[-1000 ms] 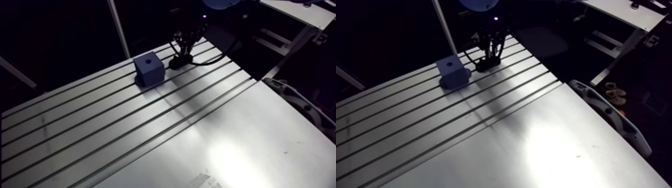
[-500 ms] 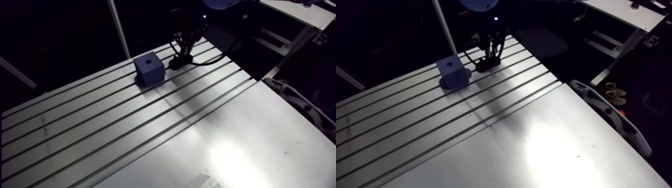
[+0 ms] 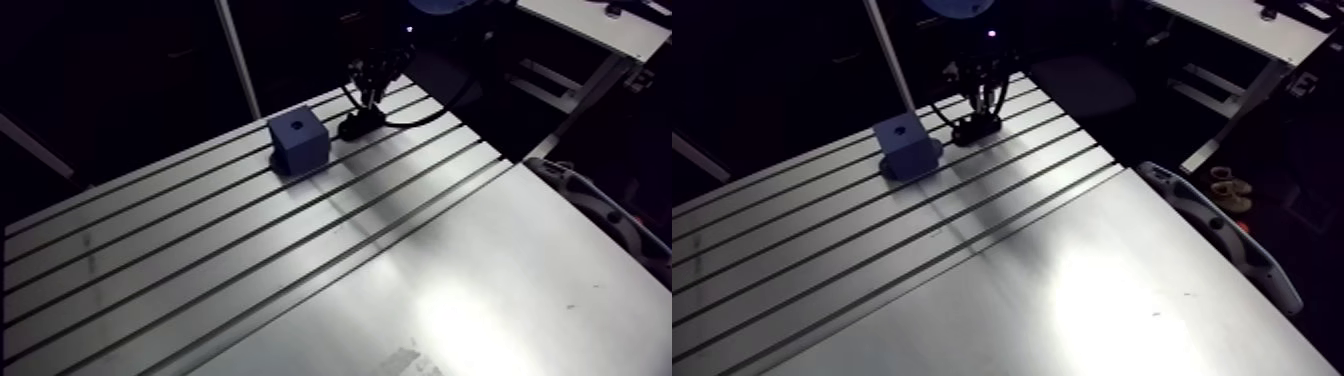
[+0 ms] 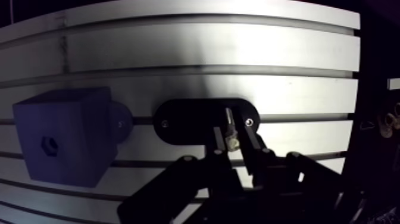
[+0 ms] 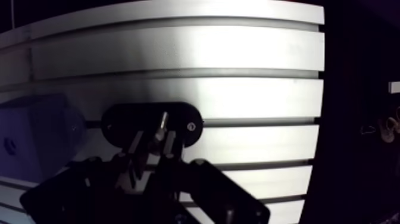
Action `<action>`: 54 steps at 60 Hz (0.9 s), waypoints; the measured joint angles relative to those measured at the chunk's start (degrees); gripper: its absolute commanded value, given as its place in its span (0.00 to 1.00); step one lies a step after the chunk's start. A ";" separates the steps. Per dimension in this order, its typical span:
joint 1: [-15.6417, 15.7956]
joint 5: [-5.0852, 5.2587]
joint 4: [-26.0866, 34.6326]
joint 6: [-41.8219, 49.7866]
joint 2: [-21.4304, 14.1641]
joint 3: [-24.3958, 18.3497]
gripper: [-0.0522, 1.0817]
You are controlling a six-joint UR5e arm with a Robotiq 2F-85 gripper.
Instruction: Pick up the M10 bolt and insert it into the hex recess until seated.
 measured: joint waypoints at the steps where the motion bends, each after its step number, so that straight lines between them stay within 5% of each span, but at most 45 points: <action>1: 0.00 0.02 0.00 0.00 -0.02 -0.01 0.73; 22: -0.06 0.35 0.01 0.08 -1.00 -0.38 0.75; 54: 1.07 2.77 0.91 0.18 -5.61 -2.65 0.89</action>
